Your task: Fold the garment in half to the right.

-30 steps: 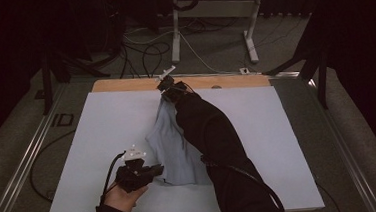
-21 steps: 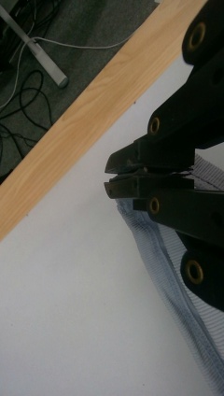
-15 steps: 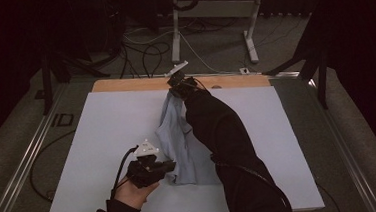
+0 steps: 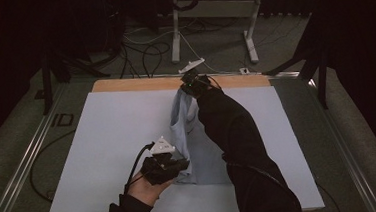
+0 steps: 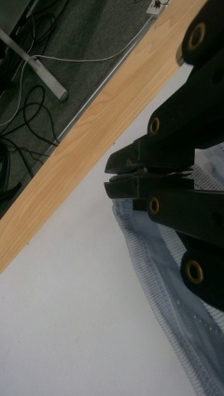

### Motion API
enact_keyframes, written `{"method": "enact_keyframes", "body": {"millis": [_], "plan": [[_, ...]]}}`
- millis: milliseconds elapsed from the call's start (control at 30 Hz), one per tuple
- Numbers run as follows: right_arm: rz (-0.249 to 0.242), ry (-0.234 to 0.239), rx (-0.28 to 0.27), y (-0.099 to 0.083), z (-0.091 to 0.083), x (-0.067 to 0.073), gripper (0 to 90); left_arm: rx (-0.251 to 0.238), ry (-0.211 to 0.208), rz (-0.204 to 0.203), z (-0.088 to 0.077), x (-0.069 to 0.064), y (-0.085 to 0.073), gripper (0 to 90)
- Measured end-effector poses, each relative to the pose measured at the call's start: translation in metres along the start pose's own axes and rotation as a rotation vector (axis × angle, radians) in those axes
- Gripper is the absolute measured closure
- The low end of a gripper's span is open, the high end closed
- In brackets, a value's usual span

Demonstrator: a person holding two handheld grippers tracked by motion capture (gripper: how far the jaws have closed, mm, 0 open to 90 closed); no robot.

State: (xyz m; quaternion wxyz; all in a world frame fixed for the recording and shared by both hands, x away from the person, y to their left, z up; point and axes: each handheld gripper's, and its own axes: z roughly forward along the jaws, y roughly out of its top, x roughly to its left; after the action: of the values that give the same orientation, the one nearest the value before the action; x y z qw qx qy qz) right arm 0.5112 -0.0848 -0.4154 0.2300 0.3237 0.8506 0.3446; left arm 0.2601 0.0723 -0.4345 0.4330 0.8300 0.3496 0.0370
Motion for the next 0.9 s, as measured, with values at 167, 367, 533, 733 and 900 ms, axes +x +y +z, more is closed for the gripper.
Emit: {"method": "enact_keyframes", "body": {"millis": [167, 367, 533, 733, 900], "plan": [[0.014, -0.009, -0.007, -0.006, -0.007, -0.009, 87.6, 0.005, -0.014, 0.015, 0.008, -0.006, 0.005, 88.1], [0.02, -0.014, -0.009, -0.012, -0.017, -0.02, 87.5, 0.008, -0.036, 0.029, 0.019, -0.014, 0.012, 88.1], [0.035, -0.019, -0.022, -0.021, -0.024, -0.03, 87.5, 0.01, -0.055, 0.043, 0.035, -0.022, 0.02, 88.1], [0.046, -0.021, -0.026, -0.031, -0.025, -0.039, 87.5, 0.027, -0.071, 0.05, 0.052, -0.027, 0.023, 88.1], [0.063, -0.001, -0.045, -0.041, -0.023, -0.046, 87.4, 0.054, -0.074, 0.05, 0.068, -0.029, 0.022, 88.1]]}}
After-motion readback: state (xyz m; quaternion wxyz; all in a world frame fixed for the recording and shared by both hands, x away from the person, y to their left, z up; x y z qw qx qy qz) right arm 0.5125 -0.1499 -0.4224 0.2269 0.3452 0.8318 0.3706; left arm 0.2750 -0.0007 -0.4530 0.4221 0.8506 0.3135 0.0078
